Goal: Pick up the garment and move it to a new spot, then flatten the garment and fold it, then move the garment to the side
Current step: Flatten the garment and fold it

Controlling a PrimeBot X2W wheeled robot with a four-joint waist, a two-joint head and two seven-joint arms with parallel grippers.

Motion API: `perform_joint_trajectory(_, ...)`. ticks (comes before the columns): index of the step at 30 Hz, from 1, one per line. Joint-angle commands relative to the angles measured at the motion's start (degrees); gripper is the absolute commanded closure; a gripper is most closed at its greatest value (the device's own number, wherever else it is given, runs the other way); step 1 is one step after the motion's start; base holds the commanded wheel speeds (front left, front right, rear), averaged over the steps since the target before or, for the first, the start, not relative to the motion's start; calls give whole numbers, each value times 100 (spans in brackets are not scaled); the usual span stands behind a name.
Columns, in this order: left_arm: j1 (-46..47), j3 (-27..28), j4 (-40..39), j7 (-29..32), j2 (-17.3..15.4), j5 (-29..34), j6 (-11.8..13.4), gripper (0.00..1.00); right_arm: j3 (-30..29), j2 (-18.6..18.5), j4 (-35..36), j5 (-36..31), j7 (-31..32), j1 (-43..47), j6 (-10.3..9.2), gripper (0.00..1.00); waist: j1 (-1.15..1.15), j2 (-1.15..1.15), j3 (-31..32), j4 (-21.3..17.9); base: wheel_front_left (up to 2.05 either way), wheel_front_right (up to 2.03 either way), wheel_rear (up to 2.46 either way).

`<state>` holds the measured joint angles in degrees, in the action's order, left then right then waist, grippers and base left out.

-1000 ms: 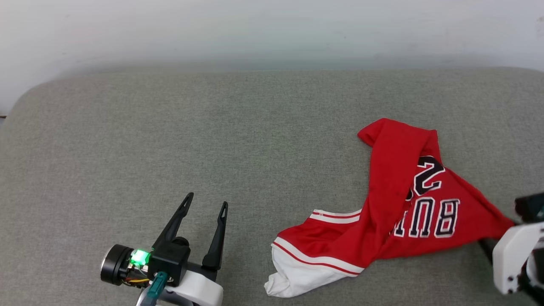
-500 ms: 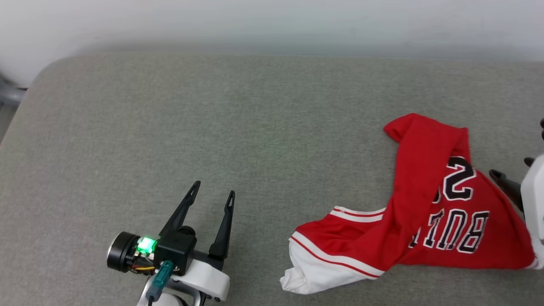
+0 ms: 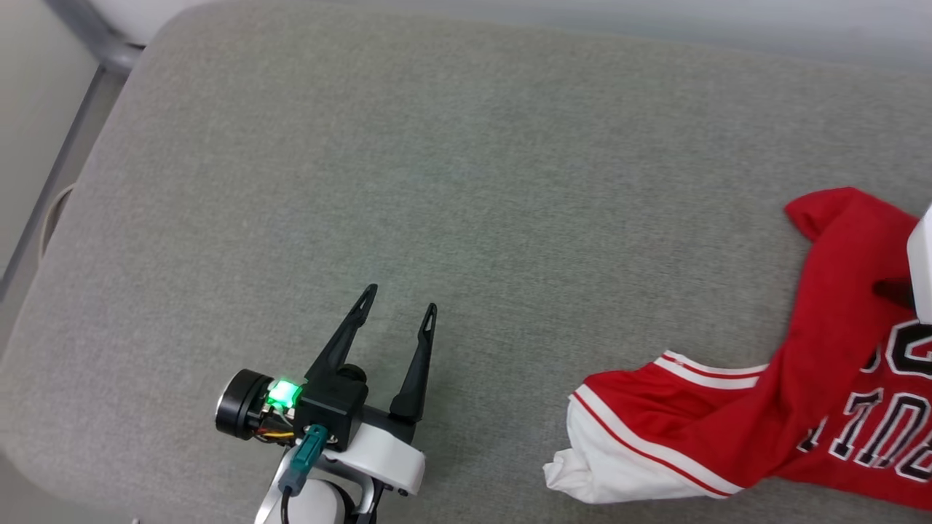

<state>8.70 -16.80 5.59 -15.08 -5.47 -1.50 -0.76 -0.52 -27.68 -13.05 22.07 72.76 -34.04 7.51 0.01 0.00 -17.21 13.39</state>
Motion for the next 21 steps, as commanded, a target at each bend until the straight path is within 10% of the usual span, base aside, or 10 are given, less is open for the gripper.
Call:
perform_joint_trajectory(1, 63, -25, 3, -13, 11, 29, 2, 0, -1, 40, -90, -45, 27, -73, -4, 0, -1, 0, -164, 187, 0, 0, 0)
perform_joint_trajectory(13, 163, -90, 7, -14, 110, 32, 27, 0, 200, 108, -1171, -324, -196, 77, -4, 0, -1, 0, -347, 419, 0, 0, 0)
perform_joint_trajectory(14, 173, -88, 18, -13, 113, 35, 29, 0, 251, 120, -1207, -294, -217, 98, -4, 62, -1, 0, -346, 413, 0, 0, 0)
perform_joint_trajectory(15, 181, -86, 29, -13, 115, 38, 31, 0, 315, 132, -1217, -246, -275, 105, -4, 100, -1, 0, -339, 405, 0, 0, 0)
perform_joint_trajectory(21, 156, -60, 79, -13, 91, 55, 14, 0, 398, 190, -1219, 5, -969, -247, -4, 100, -1, 0, -118, 310, 0, 0, 0)
